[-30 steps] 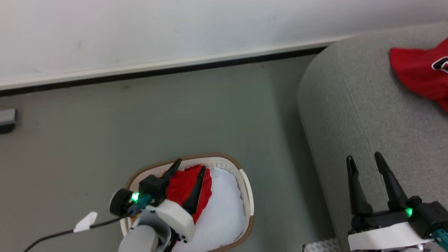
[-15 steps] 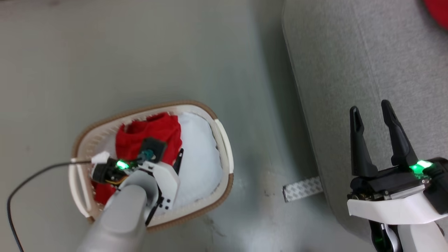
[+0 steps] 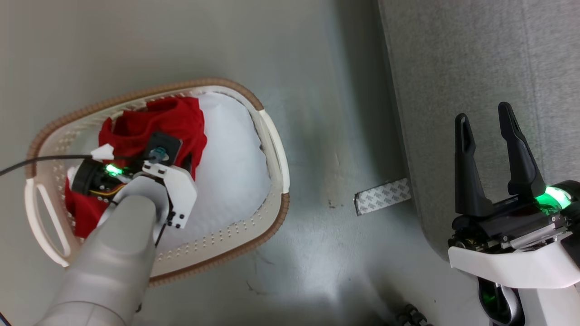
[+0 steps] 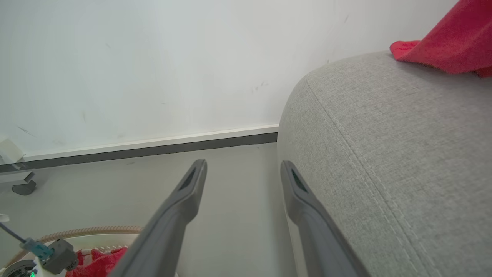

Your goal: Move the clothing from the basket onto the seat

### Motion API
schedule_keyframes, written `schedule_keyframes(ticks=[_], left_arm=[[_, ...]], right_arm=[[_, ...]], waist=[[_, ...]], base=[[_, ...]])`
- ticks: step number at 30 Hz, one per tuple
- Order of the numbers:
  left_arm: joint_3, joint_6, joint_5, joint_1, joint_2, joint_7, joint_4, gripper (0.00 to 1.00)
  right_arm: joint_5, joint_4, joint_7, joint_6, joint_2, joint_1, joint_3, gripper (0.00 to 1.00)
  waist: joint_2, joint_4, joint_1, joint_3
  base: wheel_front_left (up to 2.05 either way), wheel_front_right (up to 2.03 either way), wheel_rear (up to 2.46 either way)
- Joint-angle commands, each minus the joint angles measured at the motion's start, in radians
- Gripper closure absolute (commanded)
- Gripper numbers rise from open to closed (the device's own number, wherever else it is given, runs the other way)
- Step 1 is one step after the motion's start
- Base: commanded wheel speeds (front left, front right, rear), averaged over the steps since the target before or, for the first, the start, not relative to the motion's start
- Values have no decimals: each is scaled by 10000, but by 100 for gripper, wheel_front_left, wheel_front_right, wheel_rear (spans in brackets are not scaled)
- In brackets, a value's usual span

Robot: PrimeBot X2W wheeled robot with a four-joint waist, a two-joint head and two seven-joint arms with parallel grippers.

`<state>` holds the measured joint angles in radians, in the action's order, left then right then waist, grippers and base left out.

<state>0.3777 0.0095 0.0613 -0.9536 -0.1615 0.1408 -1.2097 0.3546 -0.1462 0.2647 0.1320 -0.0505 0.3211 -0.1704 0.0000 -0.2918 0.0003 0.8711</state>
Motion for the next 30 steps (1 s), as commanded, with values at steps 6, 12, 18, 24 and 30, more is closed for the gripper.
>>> schedule_keyframes(ticks=[6, 12, 18, 24, 30], left_arm=[[81, -120, -76, -289, -55, 132, -408, 100], [-133, -318, -610, 225, 173, 786, -569, 100], [-733, -573, -1482, 1099, 644, 1209, -284, 100], [-1054, -772, -2215, 2331, 987, 1237, 784, 100], [-1061, -900, -2789, 3506, 1089, 1235, 1975, 100]], right_arm=[[7, 34, -5, -25, 0, 130, 41, 0], [-9, 387, -5, -24, -2, 161, 75, 0], [-127, 981, -5, -24, -8, -318, 212, 0], [-289, 1578, -5, -24, -8, -973, 297, 0], [-374, 2040, -5, -24, -9, -1771, 461, 0]], waist=[[0, -26, -3, 437], [0, 324, -3, -444], [0, 1010, -3, -2270], [0, 1740, -3, -4256], [0, 2331, -3, -5961]], base=[[0, 0, 0], [0, 0, 0], [0, 0, 0], [0, 0, 0], [0, 0, 0]])
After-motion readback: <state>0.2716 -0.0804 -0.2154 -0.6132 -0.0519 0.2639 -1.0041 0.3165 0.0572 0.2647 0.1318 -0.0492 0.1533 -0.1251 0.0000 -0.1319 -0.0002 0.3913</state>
